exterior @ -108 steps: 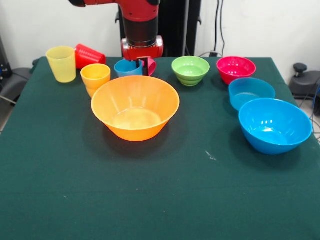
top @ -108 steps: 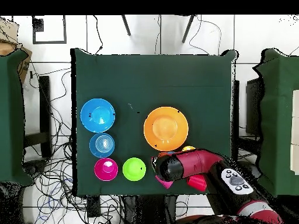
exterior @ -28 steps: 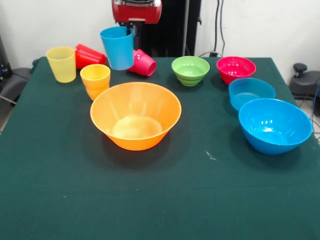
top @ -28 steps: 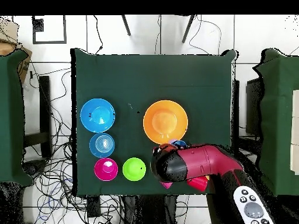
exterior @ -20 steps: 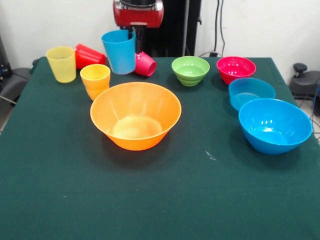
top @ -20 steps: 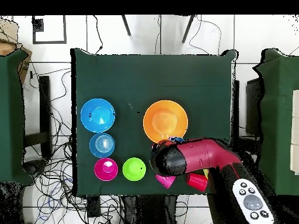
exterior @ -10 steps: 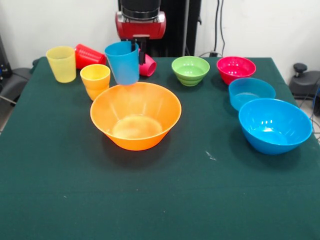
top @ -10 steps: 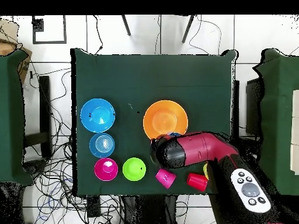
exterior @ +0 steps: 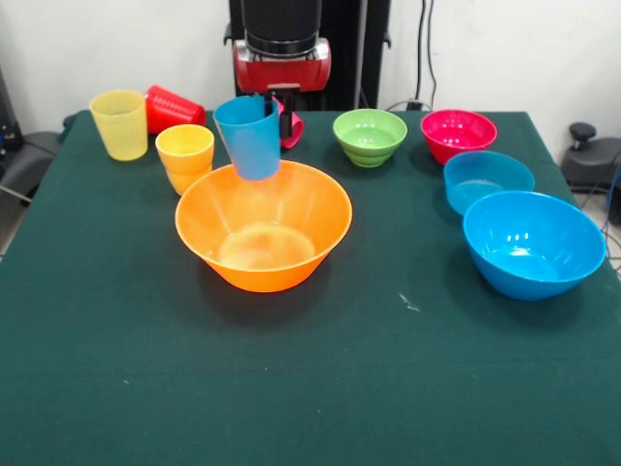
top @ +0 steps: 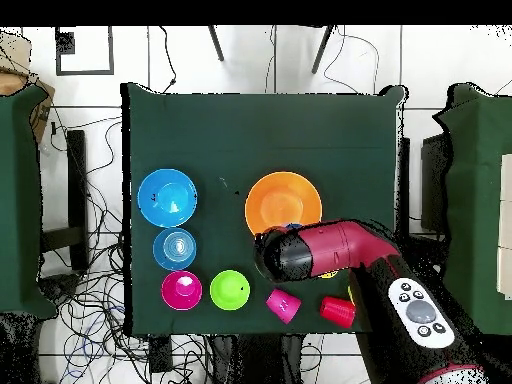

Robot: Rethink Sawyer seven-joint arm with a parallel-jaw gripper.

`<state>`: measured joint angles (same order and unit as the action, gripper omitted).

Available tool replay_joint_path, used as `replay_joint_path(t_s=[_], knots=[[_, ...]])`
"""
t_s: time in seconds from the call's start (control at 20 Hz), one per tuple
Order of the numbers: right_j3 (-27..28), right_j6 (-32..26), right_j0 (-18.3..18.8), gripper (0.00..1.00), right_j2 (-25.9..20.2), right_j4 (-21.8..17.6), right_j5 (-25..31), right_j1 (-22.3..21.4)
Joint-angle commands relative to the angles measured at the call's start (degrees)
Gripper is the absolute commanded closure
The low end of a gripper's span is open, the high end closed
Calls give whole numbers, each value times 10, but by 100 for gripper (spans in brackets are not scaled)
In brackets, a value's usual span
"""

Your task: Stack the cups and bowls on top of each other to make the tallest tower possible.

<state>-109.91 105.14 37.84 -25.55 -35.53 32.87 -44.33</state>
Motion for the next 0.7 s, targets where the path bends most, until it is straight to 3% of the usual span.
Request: replay_joint_path(t_s=[0.05,0.7], knots=[[43,-36,-26,100,-17,-11,36,35],[67,-54,-22,100,-28,-9,35,64]])
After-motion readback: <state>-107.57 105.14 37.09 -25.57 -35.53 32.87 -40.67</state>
